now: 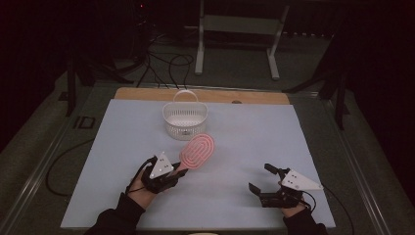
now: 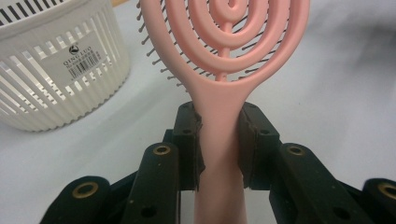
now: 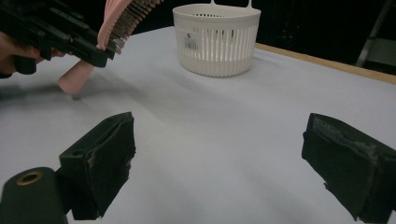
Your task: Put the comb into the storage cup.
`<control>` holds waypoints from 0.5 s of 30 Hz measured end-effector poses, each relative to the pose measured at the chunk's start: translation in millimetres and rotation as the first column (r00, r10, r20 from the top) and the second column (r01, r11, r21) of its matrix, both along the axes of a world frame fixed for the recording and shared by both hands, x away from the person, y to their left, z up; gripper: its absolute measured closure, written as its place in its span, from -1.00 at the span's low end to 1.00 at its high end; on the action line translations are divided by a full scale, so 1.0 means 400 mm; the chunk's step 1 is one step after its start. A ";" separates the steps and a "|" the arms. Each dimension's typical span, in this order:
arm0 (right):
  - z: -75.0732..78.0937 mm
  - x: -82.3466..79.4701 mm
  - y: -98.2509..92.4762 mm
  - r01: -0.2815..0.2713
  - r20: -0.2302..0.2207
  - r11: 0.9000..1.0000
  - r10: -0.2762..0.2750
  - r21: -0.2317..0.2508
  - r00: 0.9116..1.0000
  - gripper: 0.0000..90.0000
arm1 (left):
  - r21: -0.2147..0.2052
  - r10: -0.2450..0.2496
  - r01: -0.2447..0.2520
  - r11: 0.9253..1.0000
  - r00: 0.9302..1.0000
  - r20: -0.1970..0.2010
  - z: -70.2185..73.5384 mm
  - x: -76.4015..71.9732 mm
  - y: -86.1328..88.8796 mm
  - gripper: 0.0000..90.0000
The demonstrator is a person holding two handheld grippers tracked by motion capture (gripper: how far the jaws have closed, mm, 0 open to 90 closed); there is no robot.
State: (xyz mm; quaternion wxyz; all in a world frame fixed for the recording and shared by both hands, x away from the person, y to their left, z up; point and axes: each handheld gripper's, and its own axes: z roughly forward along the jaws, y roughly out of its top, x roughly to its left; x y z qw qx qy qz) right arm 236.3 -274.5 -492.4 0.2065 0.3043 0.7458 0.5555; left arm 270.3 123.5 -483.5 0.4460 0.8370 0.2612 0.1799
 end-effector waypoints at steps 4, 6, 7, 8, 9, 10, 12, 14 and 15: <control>0.007 -0.002 0.001 0.003 0.009 1.000 -0.003 0.002 1.000 -0.79 | 0.006 0.004 -0.005 1.000 1.000 0.008 0.001 -0.004 0.001 0.61; 0.015 -0.006 0.002 0.009 0.009 1.000 -0.009 0.009 1.000 -0.79 | -0.003 0.005 -0.005 1.000 1.000 0.003 -0.001 -0.005 0.003 0.61; 0.020 -0.007 0.002 0.012 0.015 1.000 -0.012 0.008 1.000 -0.79 | -0.007 -0.001 0.001 1.000 1.000 0.005 -0.001 -0.006 0.005 0.61; 0.025 -0.008 0.003 0.019 0.016 1.000 -0.019 0.009 1.000 -0.79 | -0.008 -0.002 0.002 1.000 1.000 0.005 -0.001 -0.007 0.005 0.61; 0.031 -0.009 0.003 0.021 0.012 1.000 -0.021 0.009 1.000 -0.79 | -0.011 -0.002 0.002 1.000 1.000 0.006 -0.001 -0.008 0.006 0.61; 0.036 -0.011 0.005 0.025 0.010 1.000 -0.025 0.010 1.000 -0.79 | -0.013 -0.004 0.004 1.000 1.000 0.009 -0.002 -0.008 0.008 0.61; 0.047 -0.016 0.006 0.039 0.015 0.999 -0.039 0.000 0.999 -0.79 | -0.014 -0.003 0.003 1.000 1.000 0.007 -0.002 -0.008 0.008 0.61; 0.058 -0.019 0.007 0.046 0.015 0.999 -0.046 -0.001 0.999 -0.79 | -0.020 -0.004 0.004 1.000 1.000 0.007 -0.002 -0.008 0.008 0.61; 0.064 -0.021 0.007 0.051 0.017 0.999 -0.051 -0.003 0.999 -0.79 | -0.024 -0.008 0.008 1.000 1.000 0.006 -0.002 -0.008 0.008 0.61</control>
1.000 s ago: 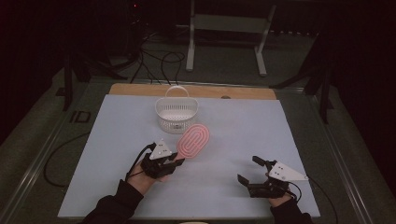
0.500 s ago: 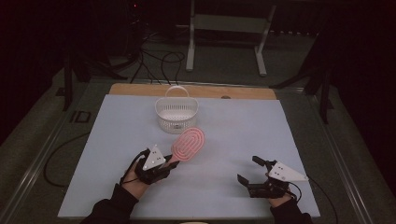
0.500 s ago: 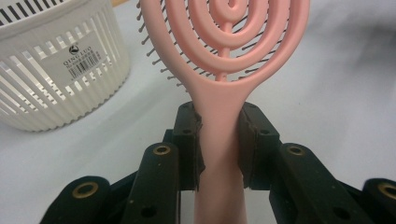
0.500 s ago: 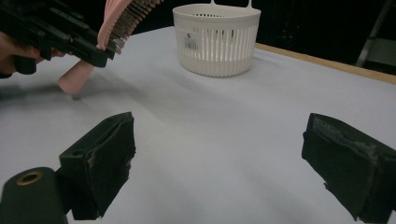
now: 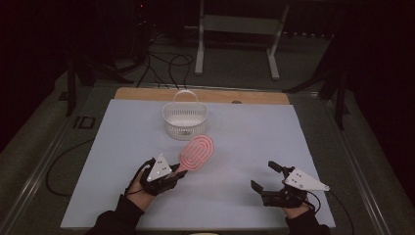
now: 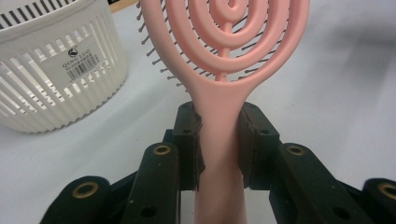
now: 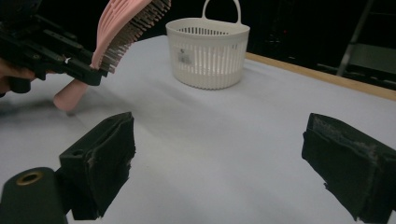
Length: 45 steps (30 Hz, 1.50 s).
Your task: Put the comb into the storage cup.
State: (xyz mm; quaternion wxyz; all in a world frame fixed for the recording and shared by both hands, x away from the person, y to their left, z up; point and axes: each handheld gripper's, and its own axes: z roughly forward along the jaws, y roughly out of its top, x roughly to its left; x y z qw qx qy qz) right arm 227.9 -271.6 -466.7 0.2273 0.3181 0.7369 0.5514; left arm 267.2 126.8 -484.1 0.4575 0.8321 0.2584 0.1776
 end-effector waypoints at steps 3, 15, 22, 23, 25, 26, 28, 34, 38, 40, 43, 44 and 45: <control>0.018 0.000 0.001 -0.001 -0.005 1.000 0.001 0.003 1.000 -0.80 | 0.001 0.001 -0.001 1.000 1.000 0.004 0.002 -0.001 -0.001 0.61; 0.101 0.014 0.025 -0.009 -0.008 1.000 0.009 0.008 1.000 -0.81 | -0.009 0.004 -0.004 1.000 1.000 0.011 0.004 -0.003 -0.001 0.61; 0.137 0.029 0.047 -0.026 -0.007 0.999 0.026 0.028 1.000 -0.83 | -0.012 0.001 -0.001 1.000 1.000 0.011 0.005 -0.002 0.001 0.61; 0.142 0.031 0.051 -0.028 -0.001 0.999 0.028 0.025 1.000 -0.84 | -0.012 0.004 -0.004 1.000 1.000 0.015 0.005 -0.002 0.001 0.61; 0.151 0.033 0.062 -0.031 0.001 0.999 0.031 0.025 1.000 -0.84 | -0.013 0.001 -0.001 1.000 1.000 0.014 0.005 -0.002 0.001 0.61; 0.155 0.035 0.066 -0.036 0.005 0.999 0.036 0.023 0.999 -0.84 | -0.013 0.002 -0.002 1.000 1.000 0.015 0.005 -0.002 0.001 0.61; 0.164 0.040 0.076 -0.040 0.014 0.999 0.039 0.025 0.999 -0.84 | -0.012 0.001 0.000 1.000 1.000 0.017 0.005 -0.002 0.000 0.61; 0.188 0.055 0.109 -0.062 0.027 0.997 0.061 0.045 0.998 -0.84 | -0.020 0.001 -0.001 1.000 1.000 0.014 0.006 -0.002 0.000 0.61; 0.195 0.071 0.131 -0.062 0.019 0.996 0.061 0.056 0.998 -0.84 | -0.023 -0.001 0.001 1.000 1.000 0.016 0.008 -0.002 -0.001 0.61; 0.198 0.079 0.142 -0.066 0.022 0.996 0.065 0.067 0.998 -0.84 | -0.017 -0.003 0.003 1.000 1.000 0.019 0.009 -0.003 -0.002 0.61; 0.204 0.093 0.160 -0.073 0.014 0.994 0.072 0.086 0.997 -0.84 | -0.019 -0.005 0.005 1.000 1.000 0.021 0.009 -0.004 -0.004 0.61; 0.205 0.097 0.165 -0.079 0.010 0.992 0.078 0.096 0.997 -0.84 | -0.021 -0.005 0.005 1.000 1.000 0.023 0.009 -0.004 -0.005 0.61; 0.206 0.102 0.172 -0.086 0.008 0.991 0.085 0.101 0.996 -0.84 | -0.025 -0.006 0.006 1.000 1.000 0.022 0.009 -0.004 -0.005 0.61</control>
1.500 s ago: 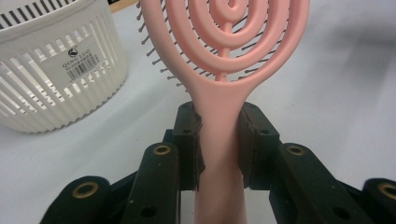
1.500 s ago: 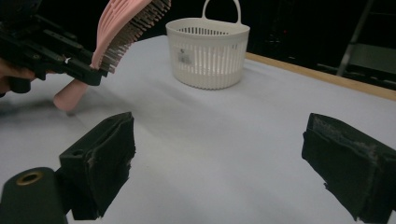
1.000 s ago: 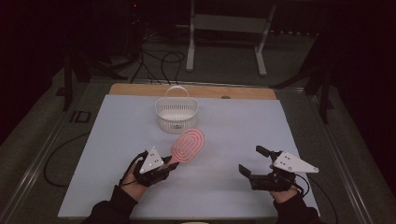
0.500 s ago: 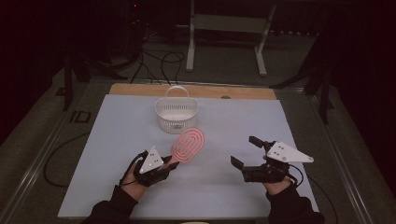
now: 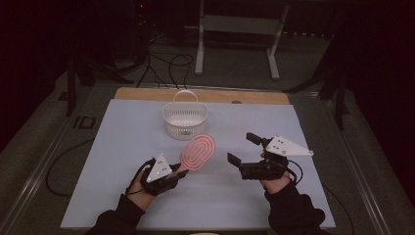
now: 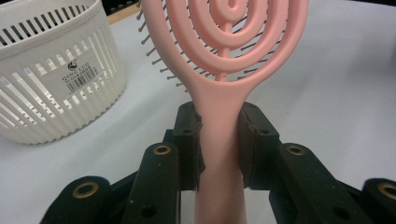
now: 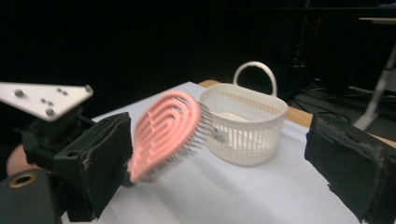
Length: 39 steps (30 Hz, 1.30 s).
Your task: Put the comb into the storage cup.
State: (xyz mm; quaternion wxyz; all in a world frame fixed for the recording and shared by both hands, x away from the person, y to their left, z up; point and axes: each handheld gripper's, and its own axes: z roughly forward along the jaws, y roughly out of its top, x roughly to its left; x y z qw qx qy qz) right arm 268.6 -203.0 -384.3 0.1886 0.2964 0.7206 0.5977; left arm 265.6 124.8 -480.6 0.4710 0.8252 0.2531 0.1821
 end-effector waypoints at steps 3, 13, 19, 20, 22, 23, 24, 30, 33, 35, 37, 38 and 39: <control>0.001 0.011 0.018 -0.012 -0.021 1.000 0.012 0.015 1.000 -0.84 | -0.003 -0.003 0.003 1.000 1.000 0.006 0.001 0.000 -0.001 0.61; -0.014 0.044 0.077 -0.002 -0.134 0.994 0.017 0.110 0.991 -0.83 | -0.004 -0.009 0.009 1.000 1.000 0.020 0.001 -0.002 -0.009 0.61; -0.037 0.066 0.106 0.034 -0.213 0.983 0.005 0.178 0.977 -0.83 | -0.009 -0.012 0.012 1.000 1.000 0.026 0.003 -0.003 -0.011 0.61; -0.043 0.071 0.109 0.028 -0.227 0.982 0.016 0.188 0.974 -0.83 | -0.010 -0.013 0.014 1.000 1.000 0.026 0.003 -0.003 -0.011 0.61; -0.054 0.079 0.115 0.039 -0.254 0.978 0.015 0.204 0.967 -0.82 | -0.014 -0.011 0.011 1.000 1.000 0.028 0.004 -0.003 -0.011 0.61; -0.060 0.082 0.119 0.041 -0.265 0.976 0.017 0.212 0.964 -0.82 | -0.013 -0.010 0.010 1.000 1.000 0.029 0.004 -0.003 -0.011 0.61; -0.065 0.085 0.122 0.048 -0.275 0.975 0.015 0.219 0.961 -0.82 | -0.013 -0.008 0.008 1.000 0.999 0.032 0.004 -0.003 -0.011 0.61; -0.091 0.089 0.141 0.060 -0.321 0.970 0.019 0.235 0.947 -0.73 | -0.020 -0.001 0.002 1.000 0.999 0.035 0.006 -0.002 -0.009 0.61; -0.102 0.090 0.151 0.059 -0.346 0.968 0.031 0.246 0.938 -0.68 | -0.030 0.002 -0.001 1.000 0.999 0.036 0.006 -0.003 -0.008 0.61; -0.109 0.090 0.157 0.059 -0.363 0.966 0.038 0.253 0.931 -0.62 | -0.031 0.005 -0.004 1.000 0.999 0.041 0.007 -0.003 -0.008 0.61; -0.116 0.091 0.163 0.049 -0.383 0.963 0.059 0.266 0.922 -0.57 | -0.030 0.005 -0.004 1.000 0.999 0.042 0.007 -0.003 -0.007 0.61; -0.119 0.090 0.167 0.051 -0.391 0.962 0.060 0.267 0.919 -0.52 | -0.032 0.006 -0.004 0.999 0.999 0.040 0.007 -0.003 -0.007 0.61; -0.122 0.091 0.170 0.045 -0.399 0.961 0.069 0.271 0.915 -0.47 | -0.031 0.003 -0.002 1.000 0.999 0.040 0.007 -0.002 -0.007 0.61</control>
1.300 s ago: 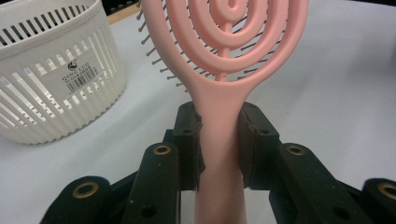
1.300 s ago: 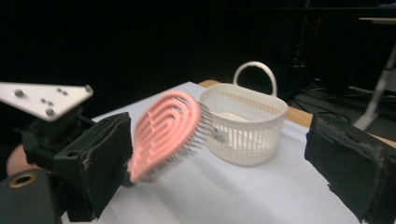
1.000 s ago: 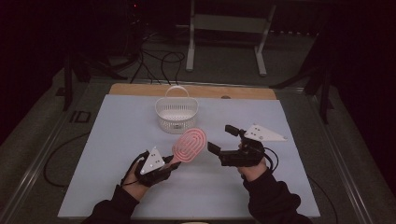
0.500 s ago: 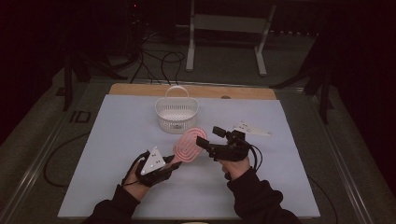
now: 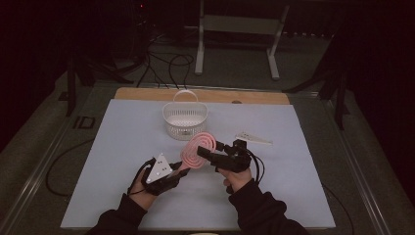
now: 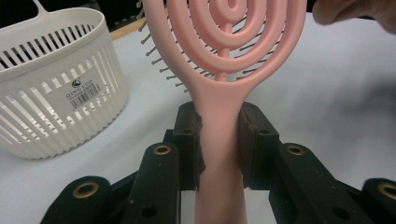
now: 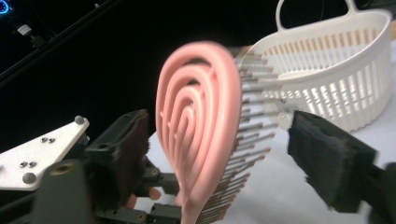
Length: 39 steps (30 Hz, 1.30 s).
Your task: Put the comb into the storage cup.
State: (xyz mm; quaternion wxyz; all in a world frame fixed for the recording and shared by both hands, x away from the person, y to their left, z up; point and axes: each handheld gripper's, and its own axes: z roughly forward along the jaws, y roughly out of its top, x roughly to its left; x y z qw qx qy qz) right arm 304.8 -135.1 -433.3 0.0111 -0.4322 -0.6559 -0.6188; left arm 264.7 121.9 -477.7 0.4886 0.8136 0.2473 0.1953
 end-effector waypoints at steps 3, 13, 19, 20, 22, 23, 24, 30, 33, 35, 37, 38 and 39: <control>-0.008 0.000 0.007 -0.016 -0.018 1.000 0.016 0.008 1.000 -0.33 | -0.002 0.002 -0.002 1.000 1.000 0.000 0.000 0.000 0.000 0.61; -0.024 0.001 0.024 -0.049 -0.054 0.998 0.050 0.034 0.997 0.21 | -0.013 -0.006 0.006 1.000 1.000 -0.007 -0.002 0.001 0.000 0.61; -0.024 0.002 0.023 -0.064 -0.053 0.997 0.066 0.043 0.996 0.30 | -0.025 -0.018 0.017 1.000 1.000 -0.022 -0.001 0.004 0.001 0.61; -0.023 0.001 0.023 -0.072 -0.049 0.996 0.074 0.046 0.996 0.33 | -0.031 -0.018 0.018 0.999 0.999 -0.026 -0.002 0.007 0.002 0.61; -0.019 -0.004 0.025 -0.085 -0.032 0.996 0.087 0.041 0.996 0.41 | -0.033 -0.019 0.019 0.999 0.999 -0.028 -0.003 0.007 0.001 0.60; -0.019 -0.004 0.026 -0.087 -0.026 0.995 0.088 0.040 0.996 0.42 | -0.031 -0.019 0.018 0.999 0.999 -0.028 -0.003 0.006 0.000 0.60; -0.018 -0.004 0.025 -0.089 -0.026 0.995 0.090 0.042 0.996 0.42 | -0.033 -0.020 0.019 0.999 0.999 -0.030 -0.002 0.006 0.000 0.60; -0.019 -0.006 0.021 -0.096 -0.006 0.994 0.096 0.044 0.995 0.43 | -0.041 -0.030 0.028 0.999 0.999 -0.038 -0.001 0.008 -0.002 0.60; -0.016 -0.009 0.020 -0.091 0.005 0.995 0.091 0.046 0.996 0.43 | -0.051 -0.037 0.034 0.998 0.998 -0.049 0.001 0.010 -0.003 0.60; -0.014 -0.010 0.020 -0.093 0.008 0.995 0.093 0.045 0.996 0.43 | -0.063 -0.043 0.039 0.997 0.997 -0.062 0.001 0.012 -0.004 0.60; -0.012 -0.010 0.020 -0.092 0.016 0.995 0.091 0.043 0.996 0.43 | -0.067 -0.050 0.045 0.997 0.995 -0.090 0.000 0.016 -0.007 0.58; -0.009 -0.010 0.018 -0.089 0.024 0.995 0.088 0.046 0.996 0.44 | -0.061 -0.047 0.042 0.997 0.995 -0.092 -0.001 0.016 -0.008 0.40; -0.007 -0.009 0.017 -0.089 0.026 0.995 0.088 0.045 0.996 0.44 | -0.051 -0.042 0.037 0.998 0.994 -0.101 -0.003 0.017 -0.010 0.33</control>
